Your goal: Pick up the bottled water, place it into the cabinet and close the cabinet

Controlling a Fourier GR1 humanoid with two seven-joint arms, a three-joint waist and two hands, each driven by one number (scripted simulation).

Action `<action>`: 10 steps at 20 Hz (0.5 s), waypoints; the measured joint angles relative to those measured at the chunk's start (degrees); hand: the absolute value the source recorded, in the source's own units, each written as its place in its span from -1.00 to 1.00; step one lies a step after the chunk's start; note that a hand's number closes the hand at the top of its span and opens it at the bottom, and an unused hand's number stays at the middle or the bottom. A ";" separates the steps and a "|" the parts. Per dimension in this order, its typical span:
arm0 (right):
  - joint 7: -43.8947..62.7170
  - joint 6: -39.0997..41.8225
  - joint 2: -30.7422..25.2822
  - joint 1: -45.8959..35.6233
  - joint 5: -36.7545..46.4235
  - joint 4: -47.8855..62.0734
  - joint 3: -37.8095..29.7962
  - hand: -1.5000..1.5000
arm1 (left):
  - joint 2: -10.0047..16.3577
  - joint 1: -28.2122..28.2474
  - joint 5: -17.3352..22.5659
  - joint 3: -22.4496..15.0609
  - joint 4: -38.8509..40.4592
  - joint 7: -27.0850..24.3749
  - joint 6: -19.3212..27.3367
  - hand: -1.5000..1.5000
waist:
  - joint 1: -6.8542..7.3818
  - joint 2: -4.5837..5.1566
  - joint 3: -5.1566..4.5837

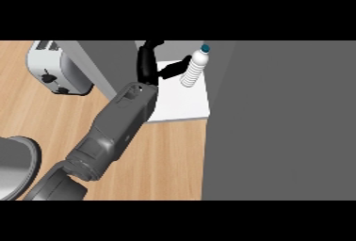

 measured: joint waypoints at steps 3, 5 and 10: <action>0.17 0.34 0.06 0.14 0.03 -0.10 0.80 -1.00 | -0.42 0.57 2.50 2.55 -3.06 -4.02 -5.79 1.00 | 0.29 -0.10 -0.03; 0.44 0.37 0.08 0.12 -0.02 -0.28 0.66 -1.00 | -0.63 1.05 3.86 3.49 -4.14 -5.62 -9.59 1.00 | 0.49 -0.24 -0.01; 1.76 0.51 0.30 -0.31 -0.05 -0.75 1.25 -1.00 | -0.86 2.31 6.44 3.19 -5.72 -7.84 -14.87 1.00 | 0.97 -0.71 0.06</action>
